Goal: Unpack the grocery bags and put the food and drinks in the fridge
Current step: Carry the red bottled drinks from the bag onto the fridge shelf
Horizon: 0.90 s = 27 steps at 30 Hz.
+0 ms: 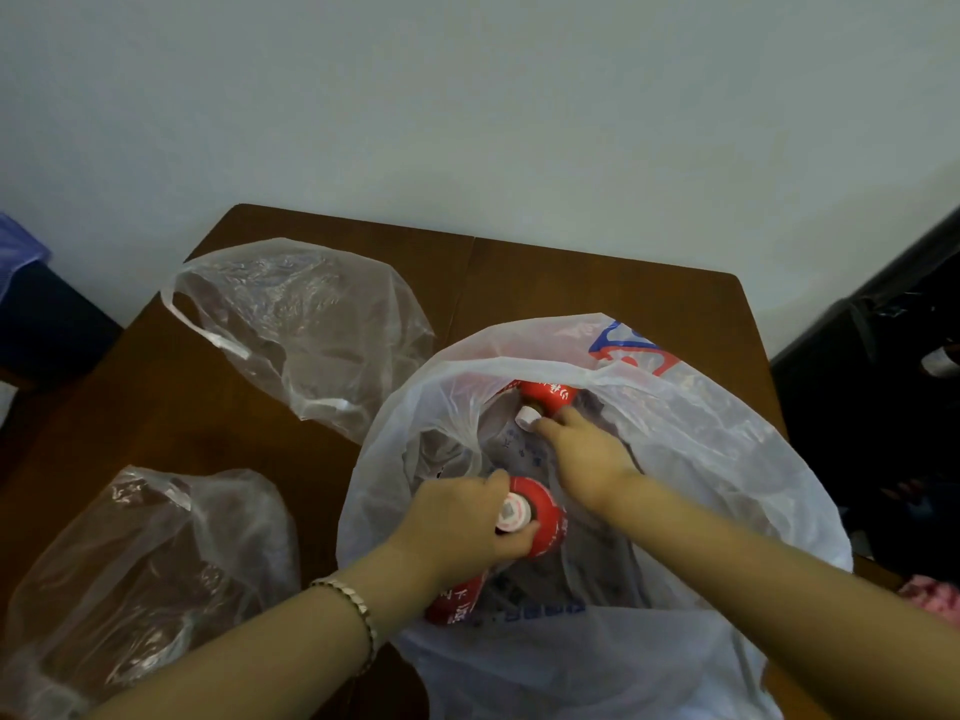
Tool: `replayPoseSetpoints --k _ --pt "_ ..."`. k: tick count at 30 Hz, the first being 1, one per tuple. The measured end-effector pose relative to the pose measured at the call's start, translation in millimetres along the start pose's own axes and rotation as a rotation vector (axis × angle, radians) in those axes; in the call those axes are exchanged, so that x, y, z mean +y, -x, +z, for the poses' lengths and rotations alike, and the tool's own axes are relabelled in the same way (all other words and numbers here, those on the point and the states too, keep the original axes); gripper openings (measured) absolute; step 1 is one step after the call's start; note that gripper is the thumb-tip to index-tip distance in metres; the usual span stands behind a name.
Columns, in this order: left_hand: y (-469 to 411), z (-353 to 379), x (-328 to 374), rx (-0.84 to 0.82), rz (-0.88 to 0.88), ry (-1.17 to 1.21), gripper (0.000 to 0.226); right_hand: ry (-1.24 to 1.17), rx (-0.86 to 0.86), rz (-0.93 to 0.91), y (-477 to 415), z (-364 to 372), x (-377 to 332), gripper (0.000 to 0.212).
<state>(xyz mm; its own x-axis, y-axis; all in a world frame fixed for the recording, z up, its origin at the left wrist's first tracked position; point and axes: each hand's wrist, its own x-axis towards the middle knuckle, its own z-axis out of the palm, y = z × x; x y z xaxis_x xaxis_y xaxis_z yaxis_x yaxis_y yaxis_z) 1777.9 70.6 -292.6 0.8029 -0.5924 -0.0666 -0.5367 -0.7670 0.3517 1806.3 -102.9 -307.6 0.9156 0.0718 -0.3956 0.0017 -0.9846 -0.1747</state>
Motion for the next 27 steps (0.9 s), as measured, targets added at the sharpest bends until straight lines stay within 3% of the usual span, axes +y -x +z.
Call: replayPoseSetpoints --k 1,4,7,12,19,23,27 --pt "2 -7 -2 -0.003 -0.007 -0.006 0.082 0.113 -0.031 -0.007 -13 5 -3 0.064" --pt "5 -19 -11 0.007 -0.015 -0.05 0.056 0.286 -0.078 0.086 -45 22 -13 0.07" --pt "11 -27 -21 -0.008 -0.017 -0.071 0.049 0.187 -0.064 0.205 -61 35 -18 0.07" --pt "13 -26 -36 -0.002 -0.02 -0.041 0.045 -0.136 -0.023 0.285 -61 38 -13 0.045" --pt "4 -30 -39 0.002 -0.036 -0.044 0.047 -0.226 0.157 0.275 -11 -5 1 0.047" --pt "5 -37 -27 -0.047 -0.028 -0.084 0.051 -0.129 0.053 0.224 31 -25 -6 0.04" --pt "15 -46 -10 -0.01 -0.035 -0.126 0.048 -0.082 0.077 0.182 70 -37 -9 0.039"
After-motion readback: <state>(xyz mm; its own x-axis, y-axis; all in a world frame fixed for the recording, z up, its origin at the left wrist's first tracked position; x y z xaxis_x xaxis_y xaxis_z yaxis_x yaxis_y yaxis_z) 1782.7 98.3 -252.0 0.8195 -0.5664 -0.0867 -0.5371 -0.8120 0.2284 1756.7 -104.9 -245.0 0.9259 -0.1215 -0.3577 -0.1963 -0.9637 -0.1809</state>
